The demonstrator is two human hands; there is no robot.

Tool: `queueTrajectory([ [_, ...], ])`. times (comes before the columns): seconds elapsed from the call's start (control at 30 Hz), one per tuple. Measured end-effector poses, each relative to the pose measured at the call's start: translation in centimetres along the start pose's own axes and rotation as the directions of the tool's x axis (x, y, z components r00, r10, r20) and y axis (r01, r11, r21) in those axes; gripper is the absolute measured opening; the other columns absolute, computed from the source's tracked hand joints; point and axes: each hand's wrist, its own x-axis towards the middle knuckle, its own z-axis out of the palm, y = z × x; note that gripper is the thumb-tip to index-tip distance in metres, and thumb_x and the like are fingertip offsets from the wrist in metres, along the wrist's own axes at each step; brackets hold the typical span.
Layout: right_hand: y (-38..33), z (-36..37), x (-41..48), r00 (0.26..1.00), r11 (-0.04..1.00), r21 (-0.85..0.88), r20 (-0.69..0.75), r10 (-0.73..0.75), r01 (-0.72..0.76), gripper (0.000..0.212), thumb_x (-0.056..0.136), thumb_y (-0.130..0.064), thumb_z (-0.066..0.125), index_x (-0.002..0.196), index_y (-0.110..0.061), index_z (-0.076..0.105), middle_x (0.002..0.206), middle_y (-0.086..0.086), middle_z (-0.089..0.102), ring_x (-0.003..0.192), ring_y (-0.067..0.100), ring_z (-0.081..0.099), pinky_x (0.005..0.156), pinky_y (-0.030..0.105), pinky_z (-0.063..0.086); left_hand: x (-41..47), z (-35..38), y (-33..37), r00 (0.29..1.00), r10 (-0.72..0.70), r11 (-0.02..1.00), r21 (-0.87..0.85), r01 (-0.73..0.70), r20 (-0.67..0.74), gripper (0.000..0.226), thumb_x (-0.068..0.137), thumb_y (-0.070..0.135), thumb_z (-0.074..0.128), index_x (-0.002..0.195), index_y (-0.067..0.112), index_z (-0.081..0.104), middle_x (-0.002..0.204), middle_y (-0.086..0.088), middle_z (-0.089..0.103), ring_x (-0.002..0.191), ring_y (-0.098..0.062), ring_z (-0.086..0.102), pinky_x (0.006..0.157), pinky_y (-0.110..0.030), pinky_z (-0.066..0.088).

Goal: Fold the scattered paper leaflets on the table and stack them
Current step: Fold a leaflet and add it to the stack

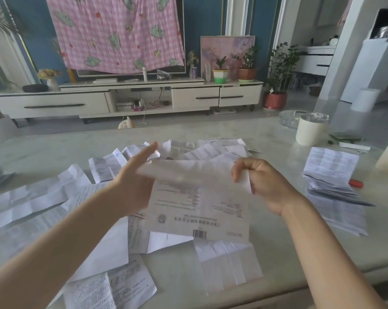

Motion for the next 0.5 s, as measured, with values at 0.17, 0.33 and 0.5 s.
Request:
queueTrajectory([
  [0.17, 0.1, -0.3, -0.1, 0.999, 0.997, -0.068, 0.014, 0.030, -0.029, 0.052, 0.084, 0.013, 0.034, 0.065, -0.020, 0.070, 0.074, -0.001, 0.069, 0.070, 0.016, 0.061, 0.065, 0.024, 0.047, -0.5, 0.4, -0.1, 0.996, -0.034, 0.984, 0.180, 0.018, 0.086, 0.019, 0.082, -0.006, 0.057, 0.084, 0.008, 0.070, 0.079, -0.007, 0.072, 0.066, -0.017, 0.070, 0.064, -0.028, 0.059],
  [0.33, -0.5, -0.7, -0.1, 0.989, 0.997, -0.023, -0.130, 0.063, -0.067, 0.025, 0.090, -0.020, 0.045, 0.084, -0.008, 0.067, 0.079, 0.006, 0.074, 0.075, 0.022, 0.061, 0.068, 0.029, 0.045, -0.5, 0.4, 0.6, 0.990, 0.025, 0.913, 0.401, -0.078, 0.135, 0.017, 0.071, -0.001, 0.073, 0.079, 0.014, 0.077, 0.093, -0.005, 0.073, 0.083, -0.018, 0.070, 0.082, -0.033, 0.056],
  [0.5, -0.1, 1.3, -1.1, 0.964, 0.941, -0.310, 0.182, 0.195, -0.132, 0.016, 0.076, -0.017, 0.076, 0.088, -0.009, 0.071, 0.084, 0.003, 0.073, 0.073, 0.014, 0.068, 0.064, 0.022, 0.053, -0.2, 2.3, 0.8, 0.987, 0.032, 0.739, 0.662, -0.128, 0.155, 0.046, 0.050, 0.041, 0.076, 0.090, 0.020, 0.074, 0.109, -0.014, 0.067, 0.100, -0.033, 0.064, 0.092, -0.048, 0.051],
])
